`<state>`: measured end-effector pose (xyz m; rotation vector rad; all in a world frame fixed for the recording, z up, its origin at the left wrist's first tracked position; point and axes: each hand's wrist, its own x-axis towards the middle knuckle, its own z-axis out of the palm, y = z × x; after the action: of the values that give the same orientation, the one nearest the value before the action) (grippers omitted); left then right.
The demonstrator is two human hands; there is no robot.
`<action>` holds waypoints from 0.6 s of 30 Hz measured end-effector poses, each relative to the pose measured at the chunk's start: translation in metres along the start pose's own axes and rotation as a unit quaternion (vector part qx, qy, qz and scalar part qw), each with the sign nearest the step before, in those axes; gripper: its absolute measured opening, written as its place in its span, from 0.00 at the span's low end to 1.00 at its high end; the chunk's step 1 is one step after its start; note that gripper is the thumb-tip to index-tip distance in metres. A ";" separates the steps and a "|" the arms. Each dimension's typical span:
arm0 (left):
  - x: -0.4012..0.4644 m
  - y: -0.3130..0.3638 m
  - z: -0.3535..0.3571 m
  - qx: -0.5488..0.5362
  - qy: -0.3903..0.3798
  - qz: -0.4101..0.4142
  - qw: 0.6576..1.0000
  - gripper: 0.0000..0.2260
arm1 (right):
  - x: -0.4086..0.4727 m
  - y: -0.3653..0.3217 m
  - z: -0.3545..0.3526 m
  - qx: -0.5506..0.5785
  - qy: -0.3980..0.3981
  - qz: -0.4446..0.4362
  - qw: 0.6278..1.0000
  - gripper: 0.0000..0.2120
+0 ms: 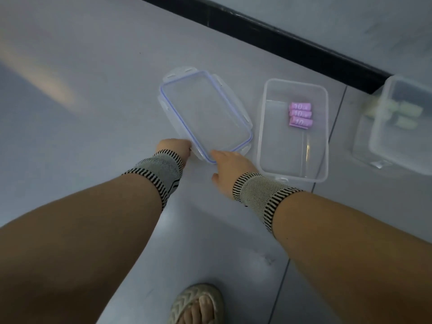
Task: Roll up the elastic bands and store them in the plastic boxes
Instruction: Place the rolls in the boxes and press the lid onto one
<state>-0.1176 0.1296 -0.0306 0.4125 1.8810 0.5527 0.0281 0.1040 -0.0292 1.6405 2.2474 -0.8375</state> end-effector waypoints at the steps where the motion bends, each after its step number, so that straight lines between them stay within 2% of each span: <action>1: -0.003 0.002 0.002 -0.039 0.001 0.008 0.999 0.07 | -0.003 -0.002 -0.003 0.004 0.016 0.000 1.000 0.23; 3: -0.021 0.004 0.003 -0.088 -0.003 0.022 0.996 0.03 | -0.006 -0.007 -0.010 0.026 0.061 0.000 0.998 0.23; 5: -0.045 0.011 0.004 -0.099 -0.033 0.059 0.993 0.05 | -0.012 -0.015 -0.023 0.065 0.107 -0.018 0.992 0.22; 7: -0.065 0.017 0.008 -0.073 -0.054 0.120 0.989 0.03 | -0.018 -0.020 -0.038 0.105 0.174 -0.015 0.979 0.17; 10: -0.094 0.024 0.016 0.000 -0.053 0.232 0.971 0.06 | -0.034 -0.014 -0.059 0.224 0.245 0.057 0.942 0.12; 12: -0.104 0.024 0.024 0.124 -0.036 0.319 0.939 0.14 | -0.046 -0.003 -0.067 0.359 0.266 0.097 0.889 0.09; 15: -0.110 0.018 0.046 0.297 -0.019 0.439 0.848 0.23 | -0.065 0.026 -0.077 0.566 0.275 0.143 0.764 0.08; 16: -0.110 0.015 0.054 0.344 -0.025 0.455 0.821 0.25 | -0.071 0.037 -0.080 0.600 0.278 0.155 0.734 0.09; 18: -0.105 0.007 0.069 0.430 -0.030 0.458 0.777 0.29 | -0.081 0.063 -0.081 0.619 0.298 0.185 0.703 0.08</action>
<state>-0.0150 0.0929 0.0330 1.9913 1.6759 0.2215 0.1258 0.0989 0.0573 3.1335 1.3285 -2.2019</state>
